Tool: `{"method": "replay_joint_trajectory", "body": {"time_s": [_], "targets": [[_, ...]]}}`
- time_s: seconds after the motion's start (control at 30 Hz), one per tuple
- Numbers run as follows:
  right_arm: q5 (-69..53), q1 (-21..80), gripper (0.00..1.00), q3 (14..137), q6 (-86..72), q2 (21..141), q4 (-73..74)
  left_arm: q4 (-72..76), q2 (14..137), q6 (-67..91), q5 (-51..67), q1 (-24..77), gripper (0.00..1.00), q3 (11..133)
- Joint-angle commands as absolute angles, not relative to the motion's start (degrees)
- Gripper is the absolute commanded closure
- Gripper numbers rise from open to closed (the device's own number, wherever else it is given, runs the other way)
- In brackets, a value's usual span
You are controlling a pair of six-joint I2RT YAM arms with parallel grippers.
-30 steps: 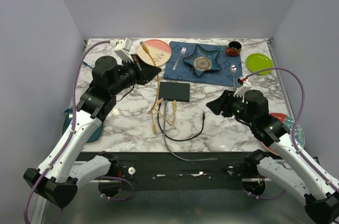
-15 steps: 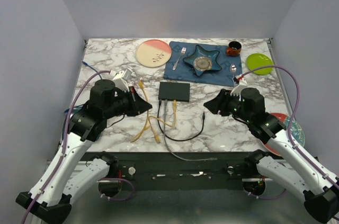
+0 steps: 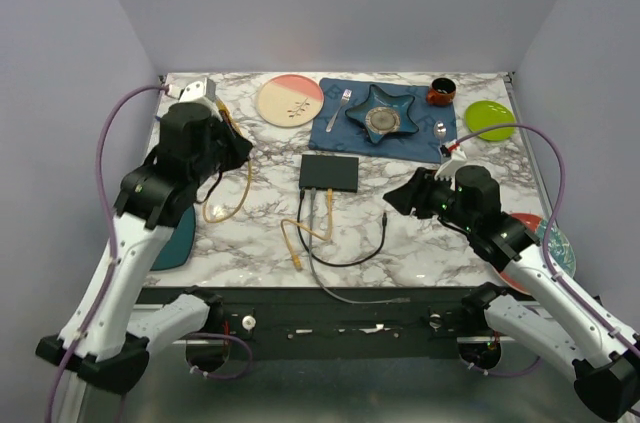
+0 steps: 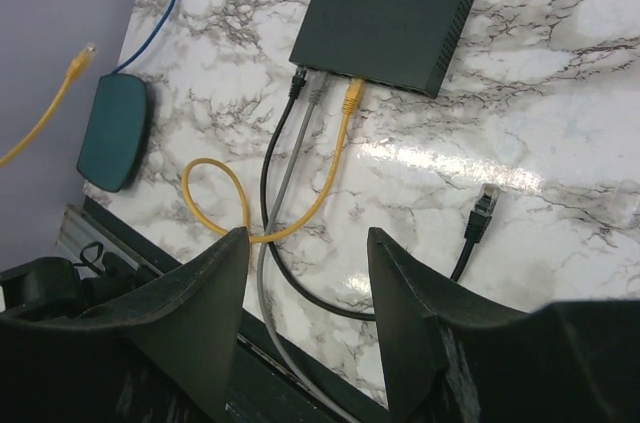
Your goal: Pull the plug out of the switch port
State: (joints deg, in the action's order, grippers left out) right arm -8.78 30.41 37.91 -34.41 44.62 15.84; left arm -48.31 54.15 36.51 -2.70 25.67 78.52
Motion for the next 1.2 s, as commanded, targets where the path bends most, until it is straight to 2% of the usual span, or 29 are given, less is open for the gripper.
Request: {"method": "replay_joint_trajectory", "body": {"time_s": [0.0, 0.13, 0.3, 0.47, 0.5, 0.57, 0.6, 0.63, 0.8, 1.03, 1.17], "targets": [[-10.37, 30.32, 0.41, 37.97, -33.57, 45.0, 14.24, -46.5, 65.02, 35.24, -15.29, 17.78, 1.0, 81.29], [-10.63, 30.32, 0.41, 37.36, -33.66, 45.26, 13.8, -41.15, 76.86, 37.44, -12.74, 3.99, 1.0, 84.8], [-9.93, 30.32, 0.41, 36.3, -33.49, 47.62, 12.22, -39.47, 87.61, 39.37, -16.87, -2.8, 1.0, 94.63], [-11.51, 30.32, 0.41, 37.09, -33.31, 53.16, 9.94, -36.92, 97.2, 41.13, -14.95, -7.12, 1.0, 102.39], [-11.69, 30.24, 0.41, 37.35, -33.31, 53.96, 9.24, -36.57, 98.25, 41.13, -16.68, -7.55, 0.73, 104.05], [-12.13, 30.32, 0.41, 37.79, -33.31, 56.42, 8.18, -36.21, 101.59, 41.13, -16.18, -8.08, 0.43, 105.72], [-12.13, 30.32, 0.41, 38.05, -33.4, 57.21, 7.56, -36.91, 102.73, 41.31, -15.04, -8.43, 0.16, 106.86], [-12.3, 30.24, 0.42, 38.23, -33.31, 57.91, 7.3, -38.31, 104.22, 41.31, -14.68, -8.44, 0.01, 108.88], [-12.74, 30.32, 0.42, 39.81, -33.22, 62.31, 5.8, -34.29, 99.95, 42.19, -12.75, -7.47, 0.01, 103.9], [-13.88, 30.32, 0.42, 39.11, -35.06, 64.6, 2.64, -17.71, 85.19, 45.17, -4.06, -0.18, 0.01, 81.18], [-14.15, 30.32, 0.42, 38.76, -35.86, 66.18, 1.41, -9.07, 83.49, 45.79, 2.44, 9.04, 0.11, 70.24]]}}
